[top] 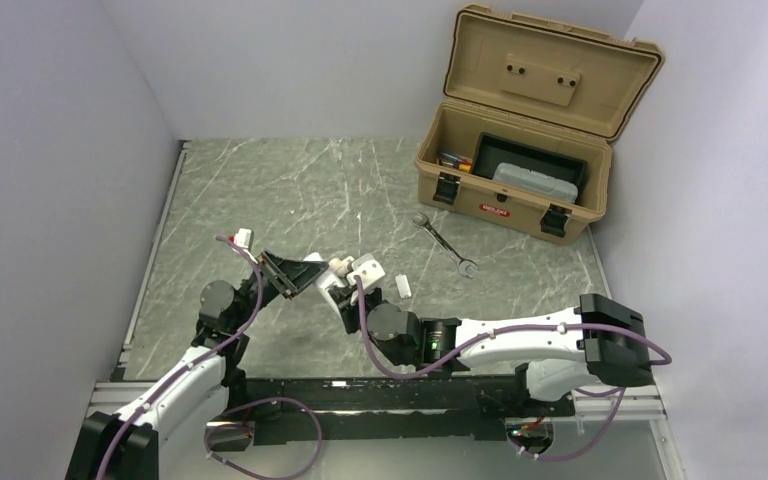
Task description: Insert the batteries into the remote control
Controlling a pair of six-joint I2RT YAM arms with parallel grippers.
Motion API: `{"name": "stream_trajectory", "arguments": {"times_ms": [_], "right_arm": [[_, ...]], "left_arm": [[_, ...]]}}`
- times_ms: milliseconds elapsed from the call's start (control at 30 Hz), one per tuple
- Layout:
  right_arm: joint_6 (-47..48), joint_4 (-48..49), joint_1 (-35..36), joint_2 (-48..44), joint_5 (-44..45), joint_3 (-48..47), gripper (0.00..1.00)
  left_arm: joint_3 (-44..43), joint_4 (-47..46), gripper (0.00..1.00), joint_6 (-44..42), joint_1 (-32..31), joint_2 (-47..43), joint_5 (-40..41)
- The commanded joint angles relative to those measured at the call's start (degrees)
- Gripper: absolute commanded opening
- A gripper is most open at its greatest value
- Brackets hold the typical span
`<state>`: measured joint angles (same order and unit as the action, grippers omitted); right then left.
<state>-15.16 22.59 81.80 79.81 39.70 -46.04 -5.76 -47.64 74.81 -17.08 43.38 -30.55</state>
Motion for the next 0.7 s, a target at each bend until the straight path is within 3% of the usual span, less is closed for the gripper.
{"name": "stream_trajectory", "arguments": {"times_ms": [0, 667], "right_arm": [[-1.64, -1.68, 0.14, -0.56, -2.08, 1.08, 0.00], [-4.27, -8.26, 0.26, -1.01, -7.36, 1.46, 0.00]], "left_arm": [[-0.91, -6.50, 0.00, 2.65, -0.41, -0.10, -0.55], [-0.59, -7.73, 0.00, 3.58, -0.41, 0.10, -0.70]]}}
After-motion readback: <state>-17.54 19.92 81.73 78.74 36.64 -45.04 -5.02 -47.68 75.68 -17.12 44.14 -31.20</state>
